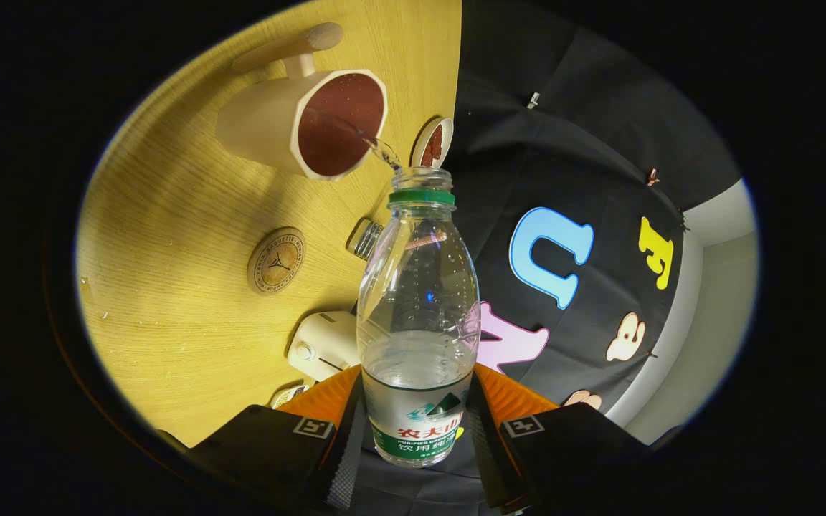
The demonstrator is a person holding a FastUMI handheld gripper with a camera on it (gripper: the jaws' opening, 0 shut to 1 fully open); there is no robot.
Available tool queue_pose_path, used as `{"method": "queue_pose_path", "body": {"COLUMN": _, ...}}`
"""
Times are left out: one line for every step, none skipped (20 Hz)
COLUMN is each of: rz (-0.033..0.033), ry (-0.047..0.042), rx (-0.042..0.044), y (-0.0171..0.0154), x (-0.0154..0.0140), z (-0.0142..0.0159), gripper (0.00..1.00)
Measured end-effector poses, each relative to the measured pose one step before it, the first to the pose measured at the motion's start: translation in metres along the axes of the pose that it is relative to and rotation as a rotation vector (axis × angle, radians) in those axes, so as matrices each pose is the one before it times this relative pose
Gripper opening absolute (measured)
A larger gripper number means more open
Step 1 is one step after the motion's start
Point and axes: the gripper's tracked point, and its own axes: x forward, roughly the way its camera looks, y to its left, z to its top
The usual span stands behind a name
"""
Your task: Take the bottle from table, then pour the juice into the cup, finally place the bottle on the coaster
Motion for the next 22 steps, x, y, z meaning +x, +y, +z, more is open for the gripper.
{"method": "queue_pose_path", "body": {"rz": -0.00320, "ry": -0.00428, "rx": -0.00806, "y": -0.00084, "x": 0.00048, "z": 0.00067, "gripper": 0.70}}
{"method": "queue_pose_path", "body": {"rz": -0.00364, "ry": -0.00381, "rx": -0.00872, "y": -0.00158, "x": -0.00057, "z": 0.00024, "gripper": 0.70}}
{"method": "queue_pose_path", "body": {"rz": -0.00306, "ry": -0.00461, "rx": -0.00862, "y": -0.00174, "x": 0.00033, "z": 0.00054, "gripper": 0.70}}
{"method": "queue_pose_path", "body": {"rz": -0.00485, "ry": -0.00429, "rx": -0.00808, "y": -0.00164, "x": 0.00051, "z": 0.00014, "gripper": 0.70}}
{"method": "queue_pose_path", "body": {"rz": -0.00411, "ry": -0.00491, "rx": -0.00855, "y": -0.00116, "x": 0.00149, "z": 0.00047, "gripper": 0.70}}
{"method": "queue_pose_path", "body": {"rz": -0.00364, "ry": -0.00357, "rx": -0.01027, "y": -0.00116, "x": 0.00100, "z": 0.00036, "gripper": 0.70}}
{"method": "queue_pose_path", "body": {"rz": -0.00349, "ry": -0.00444, "rx": -0.01176, "y": -0.00193, "x": 0.00045, "z": 0.00042, "gripper": 0.70}}
{"method": "queue_pose_path", "body": {"rz": -0.00460, "ry": -0.00521, "rx": -0.01348, "y": -0.00227, "x": 0.00051, "z": 0.00054, "gripper": 0.70}}
{"method": "queue_pose_path", "body": {"rz": -0.00479, "ry": -0.00472, "rx": -0.01403, "y": -0.00116, "x": -0.00051, "z": 0.00111, "gripper": 0.70}}
{"method": "queue_pose_path", "body": {"rz": -0.00104, "ry": -0.00346, "rx": -0.01435, "y": -0.00040, "x": -0.00168, "z": 0.00145, "gripper": 0.70}}
{"method": "queue_pose_path", "body": {"rz": -0.00218, "ry": -0.00447, "rx": -0.01630, "y": -0.00130, "x": -0.00076, "z": 0.00094, "gripper": 0.70}}
{"method": "queue_pose_path", "body": {"rz": -0.00455, "ry": -0.00501, "rx": -0.01997, "y": -0.00213, "x": -0.00058, "z": 0.00190, "gripper": 0.70}}
{"method": "queue_pose_path", "body": {"rz": -0.00680, "ry": -0.00578, "rx": -0.01971, "y": -0.00272, "x": -0.00086, "z": 0.00132, "gripper": 0.70}}
{"method": "queue_pose_path", "body": {"rz": -0.00364, "ry": -0.00361, "rx": -0.00852, "y": 0.00012, "x": 0.00042, "z": 0.00044, "gripper": 0.70}}
{"method": "queue_pose_path", "body": {"rz": -0.00046, "ry": -0.00291, "rx": -0.00383, "y": 0.00002, "x": 0.00010, "z": 0.00023, "gripper": 0.70}}
{"method": "queue_pose_path", "body": {"rz": 0.00146, "ry": -0.00169, "rx": -0.00285, "y": -0.00028, "x": 0.00152, "z": 0.00007, "gripper": 0.70}}
{"method": "queue_pose_path", "body": {"rz": -0.00026, "ry": -0.00009, "rx": -0.00456, "y": -0.00124, "x": 0.00026, "z": 0.00033, "gripper": 0.70}}
{"method": "queue_pose_path", "body": {"rz": -0.00299, "ry": -0.00262, "rx": -0.00566, "y": -0.00116, "x": 0.00075, "z": -0.00079, "gripper": 0.70}}
{"method": "queue_pose_path", "body": {"rz": -0.00290, "ry": -0.00413, "rx": -0.00642, "y": -0.00128, "x": 0.00058, "z": 0.00068, "gripper": 0.70}}
{"method": "queue_pose_path", "body": {"rz": -0.00431, "ry": -0.00653, "rx": -0.00712, "y": -0.00130, "x": 0.00106, "z": 0.00052, "gripper": 0.70}}
{"method": "queue_pose_path", "body": {"rz": -0.00228, "ry": -0.00743, "rx": -0.00788, "y": -0.00070, "x": 0.00089, "z": 0.00082, "gripper": 0.70}}
{"method": "queue_pose_path", "body": {"rz": -0.00358, "ry": -0.00774, "rx": -0.01117, "y": -0.00083, "x": -0.00002, "z": 0.00143, "gripper": 0.70}}
